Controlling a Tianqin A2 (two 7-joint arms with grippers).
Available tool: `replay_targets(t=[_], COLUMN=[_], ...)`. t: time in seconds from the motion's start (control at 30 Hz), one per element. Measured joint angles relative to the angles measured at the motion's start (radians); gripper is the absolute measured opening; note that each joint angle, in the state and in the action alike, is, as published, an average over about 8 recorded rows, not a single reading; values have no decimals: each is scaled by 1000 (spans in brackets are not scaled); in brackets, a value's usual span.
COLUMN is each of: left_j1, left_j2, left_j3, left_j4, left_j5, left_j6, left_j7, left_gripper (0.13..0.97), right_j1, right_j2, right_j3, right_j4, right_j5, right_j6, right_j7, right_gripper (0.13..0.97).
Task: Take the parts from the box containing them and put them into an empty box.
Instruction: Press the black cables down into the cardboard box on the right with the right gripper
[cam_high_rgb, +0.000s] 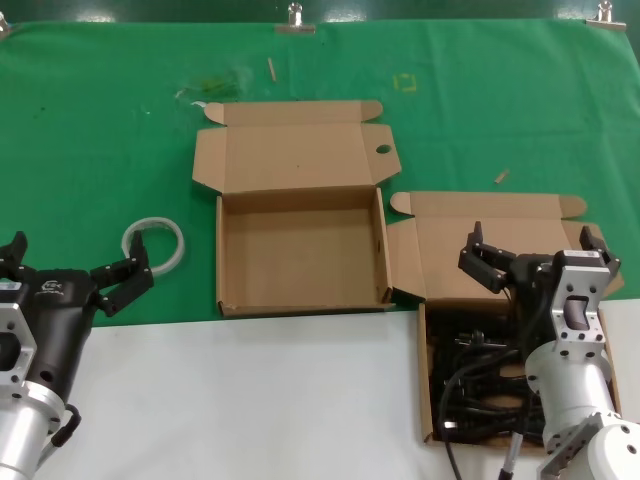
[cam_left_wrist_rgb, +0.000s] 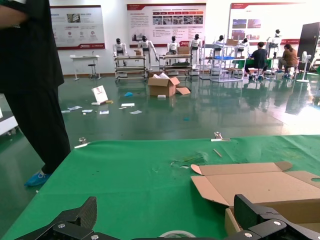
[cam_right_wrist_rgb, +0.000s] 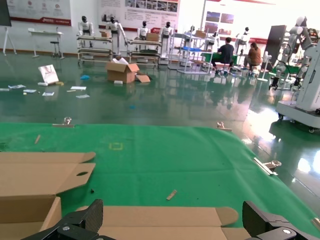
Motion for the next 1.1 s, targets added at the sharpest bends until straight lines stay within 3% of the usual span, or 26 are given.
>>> replay_targets(t=[0.37,0.83,1.1], left_j1=[0,0,0], left_j2=[0,0,0], left_j3=[0,0,0], left_j4=[0,0,0], left_j5=[0,0,0], left_j6=[0,0,0], left_j7=[0,0,0], left_gripper=[965,965,965], right_j1=[-16,-75,-124], right_j2=[0,0,0], right_j3=[-15,-32,-65], right_j4=[0,1,40], right_j5=[18,-114,-137], right_j6=[19,-17,5], right_j7=[-5,218,251], right_gripper=[966,966,966])
